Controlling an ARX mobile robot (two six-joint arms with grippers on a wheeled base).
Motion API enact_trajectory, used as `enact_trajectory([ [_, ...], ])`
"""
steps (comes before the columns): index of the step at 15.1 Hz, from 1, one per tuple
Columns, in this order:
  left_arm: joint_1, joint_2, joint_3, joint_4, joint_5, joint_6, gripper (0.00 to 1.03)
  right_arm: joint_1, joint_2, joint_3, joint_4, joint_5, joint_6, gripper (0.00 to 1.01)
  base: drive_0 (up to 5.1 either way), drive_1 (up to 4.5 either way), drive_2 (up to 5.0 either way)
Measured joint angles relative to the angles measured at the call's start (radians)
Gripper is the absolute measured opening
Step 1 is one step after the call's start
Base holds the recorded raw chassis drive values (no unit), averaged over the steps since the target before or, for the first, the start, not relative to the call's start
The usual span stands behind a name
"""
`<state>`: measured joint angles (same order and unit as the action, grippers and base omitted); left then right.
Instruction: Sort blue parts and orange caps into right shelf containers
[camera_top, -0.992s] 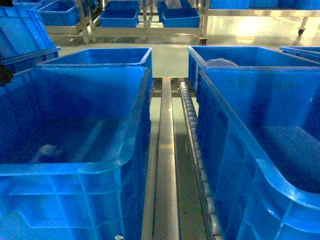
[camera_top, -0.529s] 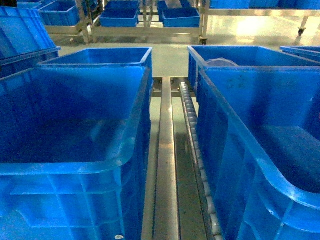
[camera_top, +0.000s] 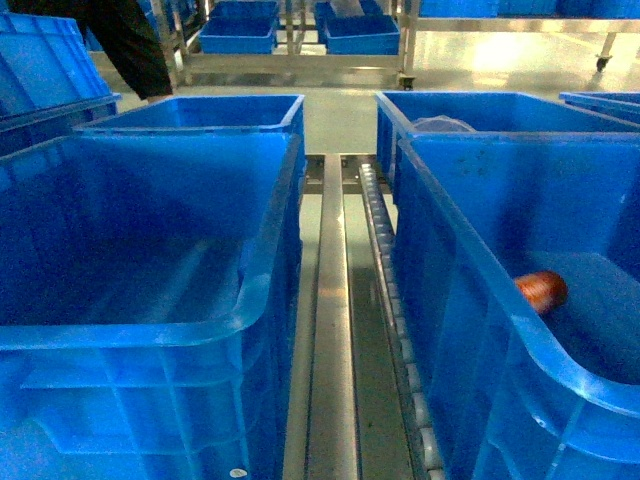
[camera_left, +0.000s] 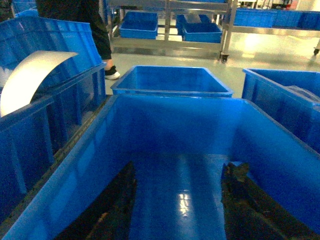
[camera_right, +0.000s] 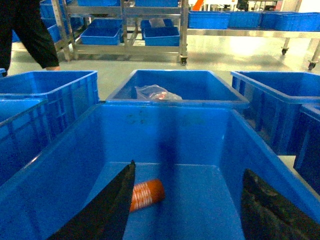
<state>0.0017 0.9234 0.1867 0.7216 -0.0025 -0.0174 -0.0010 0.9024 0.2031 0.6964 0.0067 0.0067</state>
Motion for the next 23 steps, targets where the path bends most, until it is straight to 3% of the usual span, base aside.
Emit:
enact_trajectory([
  [4, -0.001, -0.159, -0.086, -0.072, 0.002, -0.001, 0.01, 0.000, -0.155, -0.096, -0.063, -0.004, 0.000, 0.15, 0.0, 0.00, 0.0],
  [5, -0.001, -0.200, -0.102, -0.096, 0.002, 0.001, 0.02, 0.001, -0.193, -0.112, -0.085, -0.004, 0.000, 0.02, 0.0, 0.00, 0.0],
  [7, -0.001, -0.319, -0.137, -0.179, 0.002, 0.001, 0.02, 0.001, -0.308, -0.150, -0.165, -0.004, -0.003, 0.01, 0.0, 0.00, 0.0],
  [8, -0.001, -0.332, -0.170, -0.126, 0.002, 0.001, 0.02, 0.001, -0.351, -0.158, -0.196, -0.004, -0.003, 0.01, 0.0, 0.00, 0.0],
  [9, -0.001, -0.362, -0.172, -0.179, 0.002, 0.001, 0.02, 0.001, -0.359, -0.189, -0.148, -0.004, -0.003, 0.01, 0.0, 0.00, 0.0],
  [11, -0.001, -0.447, -0.172, -0.252, 0.002, 0.001, 0.02, 0.001, -0.427, -0.190, -0.232, -0.006, -0.003, 0.01, 0.0, 0.00, 0.0],
  [23, -0.001, -0.709, -0.172, -0.507, 0.002, 0.002, 0.02, 0.000, -0.690, -0.190, -0.484, -0.006, -0.004, 0.01, 0.0, 0.00, 0.0],
])
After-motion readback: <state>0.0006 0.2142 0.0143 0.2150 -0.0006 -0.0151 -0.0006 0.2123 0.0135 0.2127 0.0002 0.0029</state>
